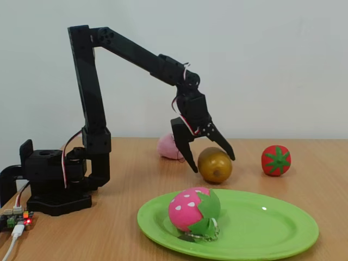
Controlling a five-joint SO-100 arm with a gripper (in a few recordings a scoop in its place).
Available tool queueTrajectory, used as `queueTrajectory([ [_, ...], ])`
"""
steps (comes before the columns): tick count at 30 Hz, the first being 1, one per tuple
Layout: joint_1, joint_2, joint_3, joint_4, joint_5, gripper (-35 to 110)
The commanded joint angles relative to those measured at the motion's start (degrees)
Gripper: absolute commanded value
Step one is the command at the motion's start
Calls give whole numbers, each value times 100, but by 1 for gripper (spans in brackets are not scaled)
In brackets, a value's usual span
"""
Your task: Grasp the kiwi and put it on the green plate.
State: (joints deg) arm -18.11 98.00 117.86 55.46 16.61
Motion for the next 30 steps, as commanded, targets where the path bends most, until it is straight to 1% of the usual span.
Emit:
queueTrajectory([
  [1, -79, 35, -167, 0, 97, 38],
  [9, -88, -35, -237, 0, 123, 33],
  [17, -123, -35, -360, 35, 149, 33],
  [26, 35, 114, -853, 686, 44, 34],
  [30, 149, 334, -932, 817, -62, 34],
])
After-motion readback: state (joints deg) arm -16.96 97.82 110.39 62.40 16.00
